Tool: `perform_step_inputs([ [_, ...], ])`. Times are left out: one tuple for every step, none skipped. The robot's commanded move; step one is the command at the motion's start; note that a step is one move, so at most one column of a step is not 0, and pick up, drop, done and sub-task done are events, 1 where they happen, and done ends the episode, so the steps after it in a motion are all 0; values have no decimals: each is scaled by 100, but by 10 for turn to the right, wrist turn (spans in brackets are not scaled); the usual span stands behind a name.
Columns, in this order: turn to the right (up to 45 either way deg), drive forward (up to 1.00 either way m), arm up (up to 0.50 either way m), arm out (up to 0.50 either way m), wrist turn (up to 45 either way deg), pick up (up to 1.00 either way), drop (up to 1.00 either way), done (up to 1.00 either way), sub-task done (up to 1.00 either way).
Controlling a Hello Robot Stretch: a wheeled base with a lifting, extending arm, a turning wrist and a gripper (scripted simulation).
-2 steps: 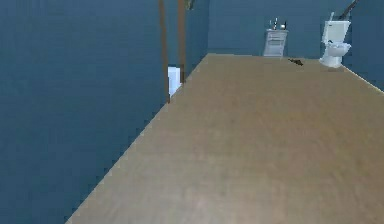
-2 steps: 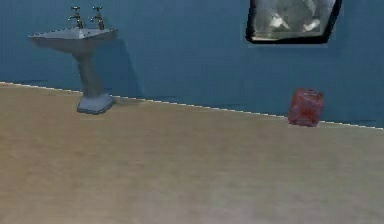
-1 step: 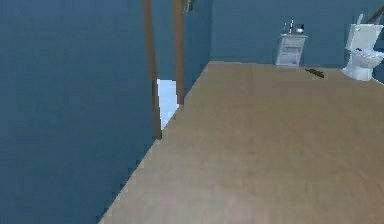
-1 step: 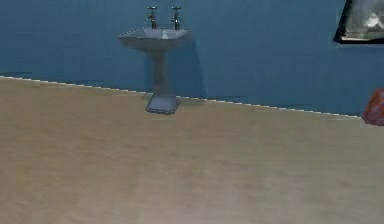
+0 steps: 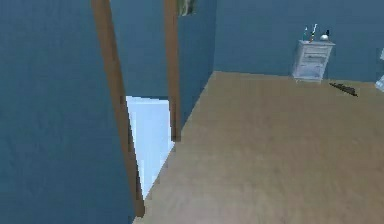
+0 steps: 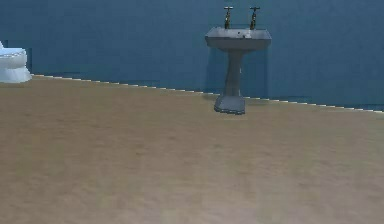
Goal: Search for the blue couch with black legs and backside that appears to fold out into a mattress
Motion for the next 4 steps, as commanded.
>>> perform_step_inputs([
  [0, 100, 0, 0, 0, 0, 0, 0, 0],
  [150, 0, 0, 0, 0, 0, 0, 0, 0],
  [0, 15, 0, 0, 0, 0, 0, 0, 0],
  [-360, 0, 0, 0, 0, 0, 0, 0, 0],
])
